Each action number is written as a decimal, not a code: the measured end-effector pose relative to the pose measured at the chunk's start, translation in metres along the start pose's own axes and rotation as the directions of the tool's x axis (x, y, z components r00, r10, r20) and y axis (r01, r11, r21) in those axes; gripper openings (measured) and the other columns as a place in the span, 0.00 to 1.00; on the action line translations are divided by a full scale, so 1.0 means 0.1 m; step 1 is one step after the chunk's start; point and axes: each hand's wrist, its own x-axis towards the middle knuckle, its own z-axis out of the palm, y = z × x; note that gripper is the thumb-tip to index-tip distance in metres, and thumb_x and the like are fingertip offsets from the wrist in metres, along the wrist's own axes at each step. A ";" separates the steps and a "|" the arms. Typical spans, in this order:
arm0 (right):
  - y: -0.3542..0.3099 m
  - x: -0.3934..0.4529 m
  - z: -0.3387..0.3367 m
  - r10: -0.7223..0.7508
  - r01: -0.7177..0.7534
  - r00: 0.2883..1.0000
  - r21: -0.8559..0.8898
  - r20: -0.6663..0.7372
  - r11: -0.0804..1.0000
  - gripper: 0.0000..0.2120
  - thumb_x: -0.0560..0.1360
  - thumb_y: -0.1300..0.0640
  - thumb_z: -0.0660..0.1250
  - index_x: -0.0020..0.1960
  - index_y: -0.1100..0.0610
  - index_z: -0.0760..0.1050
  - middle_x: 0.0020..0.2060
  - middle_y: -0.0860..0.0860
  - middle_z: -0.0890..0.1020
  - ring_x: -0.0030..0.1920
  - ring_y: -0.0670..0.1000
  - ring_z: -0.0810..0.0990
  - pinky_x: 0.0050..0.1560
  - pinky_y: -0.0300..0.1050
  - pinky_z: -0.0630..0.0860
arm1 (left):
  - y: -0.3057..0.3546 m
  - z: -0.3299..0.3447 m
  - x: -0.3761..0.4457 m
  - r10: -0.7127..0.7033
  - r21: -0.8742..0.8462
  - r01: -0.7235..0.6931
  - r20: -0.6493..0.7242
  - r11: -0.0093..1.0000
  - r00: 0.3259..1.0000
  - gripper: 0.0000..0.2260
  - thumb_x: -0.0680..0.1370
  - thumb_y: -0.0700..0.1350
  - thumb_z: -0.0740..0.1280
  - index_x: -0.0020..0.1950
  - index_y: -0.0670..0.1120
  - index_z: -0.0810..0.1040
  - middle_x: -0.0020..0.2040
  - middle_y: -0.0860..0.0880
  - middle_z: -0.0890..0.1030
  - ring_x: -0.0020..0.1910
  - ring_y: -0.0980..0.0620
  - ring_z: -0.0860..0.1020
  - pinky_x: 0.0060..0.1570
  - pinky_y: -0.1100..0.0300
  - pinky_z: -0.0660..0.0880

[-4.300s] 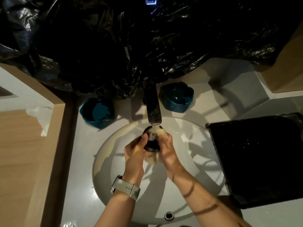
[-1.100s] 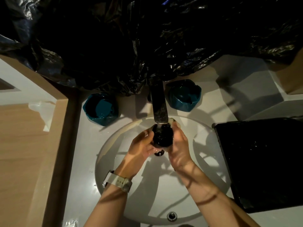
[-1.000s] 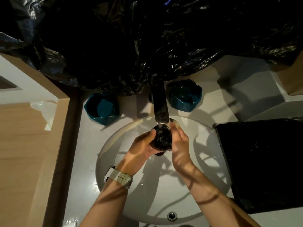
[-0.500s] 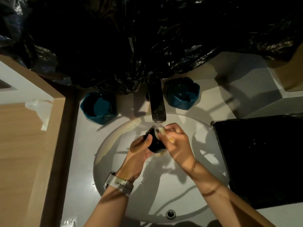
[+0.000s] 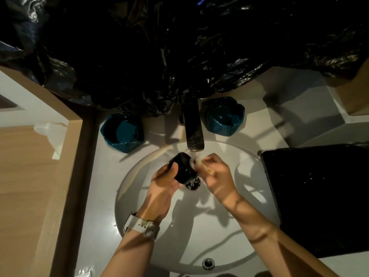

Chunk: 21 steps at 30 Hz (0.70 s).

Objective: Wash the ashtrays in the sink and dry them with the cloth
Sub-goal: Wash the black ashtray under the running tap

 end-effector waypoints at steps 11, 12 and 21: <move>0.01 0.03 0.08 0.083 -0.083 0.997 0.086 0.001 0.993 0.14 0.75 0.57 0.70 0.32 0.59 0.78 0.38 0.50 0.74 0.37 0.42 0.76 0.44 0.34 0.72 | -0.05 0.11 -0.12 0.061 0.031 -0.060 -0.035 0.998 0.998 0.15 0.85 0.41 0.56 0.63 0.35 0.77 0.60 0.35 0.81 0.61 0.38 0.79 0.66 0.44 0.72; 0.03 0.00 0.06 0.079 -0.079 0.997 0.036 0.004 0.996 0.16 0.75 0.56 0.70 0.31 0.61 0.78 0.37 0.49 0.74 0.37 0.43 0.76 0.44 0.35 0.71 | -0.04 0.08 -0.11 0.044 -0.009 -0.044 -0.046 0.999 0.998 0.15 0.84 0.42 0.57 0.65 0.35 0.76 0.61 0.35 0.80 0.62 0.38 0.78 0.67 0.44 0.72; -0.03 -0.25 0.24 0.300 -0.314 0.942 0.702 0.149 0.639 0.14 0.79 0.50 0.62 0.59 0.58 0.75 0.49 0.56 0.83 0.46 0.50 0.83 0.44 0.42 0.77 | -0.16 0.28 -0.12 -0.106 -0.240 0.072 -0.129 0.968 0.986 0.19 0.84 0.44 0.56 0.72 0.38 0.71 0.67 0.37 0.76 0.65 0.41 0.77 0.68 0.45 0.70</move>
